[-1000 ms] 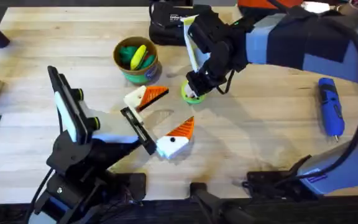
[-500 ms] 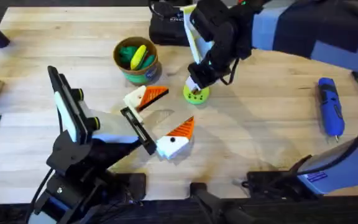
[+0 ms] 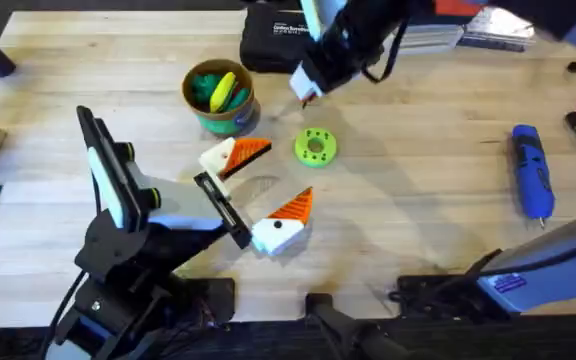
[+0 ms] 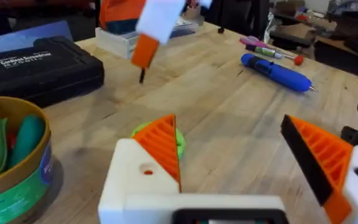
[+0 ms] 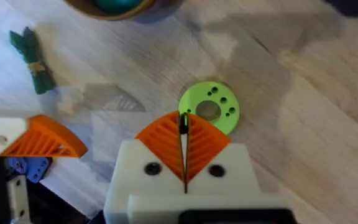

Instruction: Pick up the gripper from the table and insert it into the empty holder that is missing its gripper. Then pick up a screw, insert it into the mounting hole, and use the screwdriver to tighten it. Finally, clean up the table by picking up the vegetable and placing it into the bucket.

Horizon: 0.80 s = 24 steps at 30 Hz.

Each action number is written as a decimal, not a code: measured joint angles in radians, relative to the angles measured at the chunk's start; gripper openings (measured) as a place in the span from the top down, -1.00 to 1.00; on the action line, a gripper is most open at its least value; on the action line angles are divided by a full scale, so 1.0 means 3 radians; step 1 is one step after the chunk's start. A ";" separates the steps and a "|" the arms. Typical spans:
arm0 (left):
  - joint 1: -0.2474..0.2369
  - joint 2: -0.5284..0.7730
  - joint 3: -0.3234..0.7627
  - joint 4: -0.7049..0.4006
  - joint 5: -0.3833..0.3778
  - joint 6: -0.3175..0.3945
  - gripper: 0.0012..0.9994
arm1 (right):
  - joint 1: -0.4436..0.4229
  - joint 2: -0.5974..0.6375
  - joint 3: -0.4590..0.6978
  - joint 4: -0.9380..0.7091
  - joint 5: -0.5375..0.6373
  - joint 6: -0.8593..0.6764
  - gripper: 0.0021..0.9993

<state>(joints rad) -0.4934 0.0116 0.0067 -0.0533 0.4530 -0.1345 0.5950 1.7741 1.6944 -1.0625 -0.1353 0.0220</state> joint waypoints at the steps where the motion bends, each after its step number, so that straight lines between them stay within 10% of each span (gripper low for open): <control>1: 0.0000 0.0000 0.0000 0.0000 0.0000 0.0000 -0.97 | 0.0003 0.0000 0.0113 -0.0052 -0.0004 -0.0013 0.99; 24: 0.0000 0.0000 0.0000 0.0000 0.0000 0.0000 -0.97 | 0.0762 0.0000 0.0541 -0.0232 -0.0589 -0.0201 0.99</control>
<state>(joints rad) -0.4934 0.0116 0.0067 -0.0535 0.4530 -0.1345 0.8237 1.7739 1.8568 -1.1320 -0.3121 -0.0385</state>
